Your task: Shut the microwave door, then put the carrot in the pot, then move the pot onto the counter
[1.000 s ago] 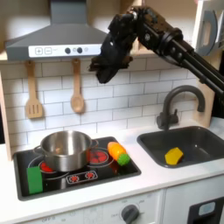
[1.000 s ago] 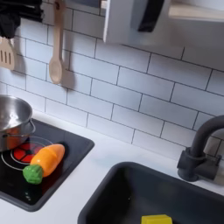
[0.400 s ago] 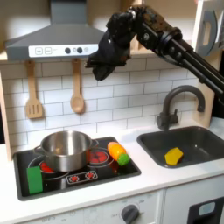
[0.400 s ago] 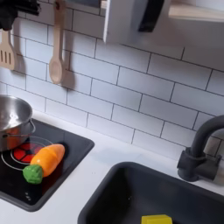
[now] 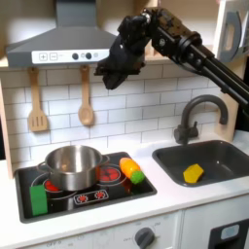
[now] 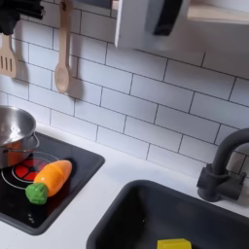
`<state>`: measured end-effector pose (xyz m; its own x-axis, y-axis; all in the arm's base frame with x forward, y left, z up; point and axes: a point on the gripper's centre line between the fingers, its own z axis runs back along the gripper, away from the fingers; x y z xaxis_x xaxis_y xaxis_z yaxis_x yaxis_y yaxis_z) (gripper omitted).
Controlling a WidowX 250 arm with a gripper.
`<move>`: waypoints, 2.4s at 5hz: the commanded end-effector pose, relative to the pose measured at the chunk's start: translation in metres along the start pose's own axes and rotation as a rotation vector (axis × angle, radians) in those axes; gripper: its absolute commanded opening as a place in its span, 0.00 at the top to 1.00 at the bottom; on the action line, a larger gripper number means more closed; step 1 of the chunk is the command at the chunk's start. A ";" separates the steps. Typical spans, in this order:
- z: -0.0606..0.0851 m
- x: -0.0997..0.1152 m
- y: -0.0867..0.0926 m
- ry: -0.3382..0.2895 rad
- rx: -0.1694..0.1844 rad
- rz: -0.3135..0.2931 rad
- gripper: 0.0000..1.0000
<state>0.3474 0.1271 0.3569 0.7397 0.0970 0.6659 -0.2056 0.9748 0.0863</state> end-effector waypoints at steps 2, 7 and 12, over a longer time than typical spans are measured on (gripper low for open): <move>0.008 0.015 0.000 -0.055 -0.006 -0.004 1.00; 0.010 0.026 0.003 -0.060 0.005 0.014 1.00; -0.007 -0.015 0.002 0.108 -0.006 0.087 1.00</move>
<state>0.3394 0.1327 0.3423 0.7829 0.2116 0.5851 -0.2789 0.9600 0.0261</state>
